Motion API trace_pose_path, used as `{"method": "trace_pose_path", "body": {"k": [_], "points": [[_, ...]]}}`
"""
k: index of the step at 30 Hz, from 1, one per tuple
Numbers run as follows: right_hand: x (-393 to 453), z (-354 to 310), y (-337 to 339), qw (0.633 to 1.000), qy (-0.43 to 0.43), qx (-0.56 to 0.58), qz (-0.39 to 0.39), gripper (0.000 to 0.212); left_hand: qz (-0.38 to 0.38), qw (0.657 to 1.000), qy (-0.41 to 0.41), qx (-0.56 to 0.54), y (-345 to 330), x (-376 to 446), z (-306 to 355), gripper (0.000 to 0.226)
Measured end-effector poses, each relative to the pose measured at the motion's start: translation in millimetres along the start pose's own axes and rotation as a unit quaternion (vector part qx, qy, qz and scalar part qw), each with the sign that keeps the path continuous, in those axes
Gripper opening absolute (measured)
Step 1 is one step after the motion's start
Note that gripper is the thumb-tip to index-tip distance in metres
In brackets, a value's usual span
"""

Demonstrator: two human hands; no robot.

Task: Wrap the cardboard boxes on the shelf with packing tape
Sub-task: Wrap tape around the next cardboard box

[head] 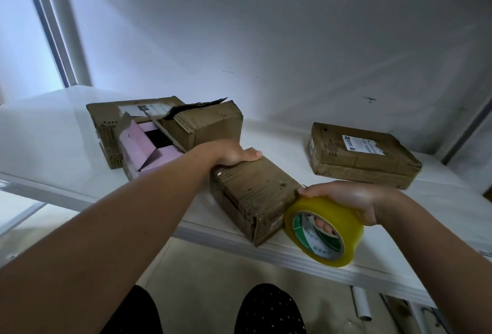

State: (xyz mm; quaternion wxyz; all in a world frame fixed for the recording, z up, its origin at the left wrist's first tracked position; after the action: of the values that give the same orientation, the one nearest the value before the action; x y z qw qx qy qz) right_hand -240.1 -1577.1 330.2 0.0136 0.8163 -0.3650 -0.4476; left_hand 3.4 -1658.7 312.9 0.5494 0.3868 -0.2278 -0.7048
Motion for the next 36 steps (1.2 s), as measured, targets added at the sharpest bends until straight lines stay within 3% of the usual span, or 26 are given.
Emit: {"method": "trace_pose_path", "body": {"k": [7, 9, 11, 13, 14, 16, 18, 21, 24, 26, 28, 30, 32, 34, 36], "points": [[-11.1, -3.1, 1.7, 0.999, 0.023, 0.012, 0.018, 0.05, 0.034, 0.999, -0.017, -0.024, -1.8, 1.1, -4.8, 0.086], [-24.6, -8.8, 12.7, 0.99, 0.121, 0.071, 0.033, 0.049, -0.019, 0.995, 0.018, -0.094, 3.8, -0.6, -12.2, 0.084], [-40.6, -22.4, 27.4, 0.952, 0.251, 0.173, 0.039, 0.053, -0.078, 0.976, 0.052, -0.195, 0.9, -4.4, -13.2, 0.083], [-51.2, -41.9, 33.8, 0.911, 0.33, 0.246, 0.01, 0.057, -0.087, 0.981, 0.051, -0.163, -4.1, -4.8, -4.8, 0.074], [-52.0, -52.2, 33.3, 0.9, 0.348, 0.261, -0.002, 0.057, -0.081, 0.989, 0.039, -0.116, -5.9, -6.4, 4.6, 0.063], [-48.5, -70.6, 29.0, 0.898, 0.355, 0.261, 0.009, 0.053, 0.008, 0.996, -0.012, -0.084, -1.0, -6.9, 30.8, 0.038], [-42.4, -82.5, 26.6, 0.9, 0.351, 0.255, 0.05, 0.044, 0.07, 0.98, -0.066, -0.174, 10.9, -14.7, 51.8, 0.027], [-36.5, -96.6, 24.7, 0.9, 0.347, 0.237, 0.115, 0.042, 0.102, 0.943, -0.099, -0.3, 29.9, -35.3, 65.9, 0.023], [-28.6, -108.5, 19.3, 0.889, 0.349, 0.252, 0.158, 0.032, 0.094, 0.965, -0.131, -0.205, 29.7, -59.5, 74.2, 0.037], [-24.6, -112.6, 16.7, 0.883, 0.349, 0.272, 0.157, 0.039, 0.075, 0.98, -0.133, -0.129, 20.3, -65.7, 72.0, 0.078], [-24.5, -113.0, 16.7, 0.886, 0.337, 0.282, 0.152, 0.051, 0.058, 0.983, -0.106, -0.135, 15.4, -69.9, 64.1, 0.101], [-26.0, -110.0, 19.5, 0.889, 0.325, 0.28, 0.161, 0.06, 0.048, 0.982, -0.109, -0.144, 11.2, -75.6, 59.7, 0.104], [-26.8, -106.8, 21.5, 0.89, 0.321, 0.275, 0.173, 0.058, 0.115, 0.985, -0.126, -0.004, 6.9, -82.5, 59.6, 0.102], [-26.6, -105.8, 23.7, 0.887, 0.32, 0.276, 0.187, 0.052, 0.178, 0.959, -0.14, 0.168, -3.0, -90.3, 64.1, 0.112], [-26.2, -108.3, 24.1, 0.888, 0.318, 0.268, 0.196, 0.052, 0.156, 0.949, -0.131, 0.242, -18.2, -90.1, 68.2, 0.128]]}}
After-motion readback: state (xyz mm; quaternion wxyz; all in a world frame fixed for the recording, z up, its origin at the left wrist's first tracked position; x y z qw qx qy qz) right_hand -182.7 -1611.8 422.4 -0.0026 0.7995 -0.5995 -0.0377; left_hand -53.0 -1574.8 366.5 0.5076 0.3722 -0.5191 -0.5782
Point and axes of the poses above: each hand's wrist, its own x-axis towards the middle knuckle, its own y-axis out of the back of the hand, z = x × y, the point moved 2 cm from there along x, towards the middle knuckle, and after that the axes turned 10 degrees about -x, right-handed, at the moved point
